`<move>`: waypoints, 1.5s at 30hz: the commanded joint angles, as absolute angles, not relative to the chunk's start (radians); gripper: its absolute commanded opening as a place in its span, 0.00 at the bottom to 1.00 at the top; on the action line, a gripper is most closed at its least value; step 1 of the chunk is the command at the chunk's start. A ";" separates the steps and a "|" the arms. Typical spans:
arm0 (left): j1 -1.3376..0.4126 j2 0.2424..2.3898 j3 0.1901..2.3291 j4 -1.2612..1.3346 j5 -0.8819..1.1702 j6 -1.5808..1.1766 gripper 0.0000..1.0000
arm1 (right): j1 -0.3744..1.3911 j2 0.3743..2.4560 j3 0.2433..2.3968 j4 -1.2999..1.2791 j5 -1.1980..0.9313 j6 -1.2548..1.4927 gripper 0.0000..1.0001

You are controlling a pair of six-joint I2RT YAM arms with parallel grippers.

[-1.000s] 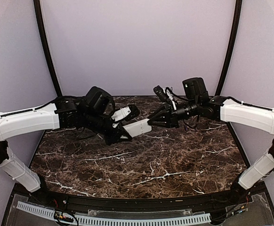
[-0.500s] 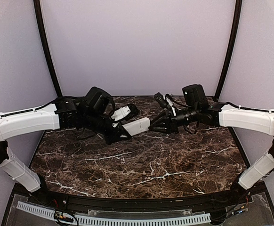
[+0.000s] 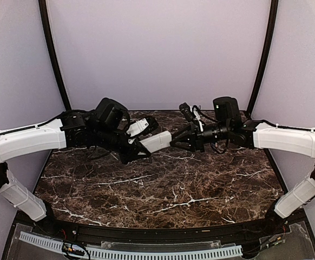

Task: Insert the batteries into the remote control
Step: Remove the battery cover from the remote control.

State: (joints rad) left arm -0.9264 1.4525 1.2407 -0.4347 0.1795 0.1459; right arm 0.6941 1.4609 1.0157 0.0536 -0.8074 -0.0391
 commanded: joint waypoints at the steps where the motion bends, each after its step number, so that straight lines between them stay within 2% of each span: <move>1: -0.921 1.404 1.223 -0.408 0.187 0.140 0.00 | 0.706 1.462 1.033 0.099 -0.807 -0.028 0.31; 6: -0.922 1.411 1.224 -0.408 0.168 0.133 0.00 | 0.727 1.465 1.037 0.109 -0.848 -0.030 0.25; 12: -0.922 1.406 1.224 -0.403 0.159 0.133 0.00 | 0.741 1.475 1.038 0.088 -0.866 -0.032 0.22; 25: -0.917 1.407 1.229 -0.395 0.153 0.120 0.00 | 0.760 1.495 1.043 0.104 -0.847 -0.006 0.20; 32: -0.916 1.407 1.229 -0.399 0.161 0.117 0.00 | 0.763 1.502 1.062 0.117 -0.807 0.000 0.07; 38: -0.909 1.394 1.225 -0.397 0.147 0.112 0.00 | 0.764 1.487 1.061 0.092 -0.782 0.000 0.01; 45: -0.882 1.397 1.221 -0.399 0.108 0.082 0.00 | 0.761 1.473 1.077 0.056 -0.726 0.011 0.00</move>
State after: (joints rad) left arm -0.9009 1.4376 1.2278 -0.4164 0.1268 0.1059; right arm 0.7612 1.4921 1.0443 0.0704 -0.7845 -0.0013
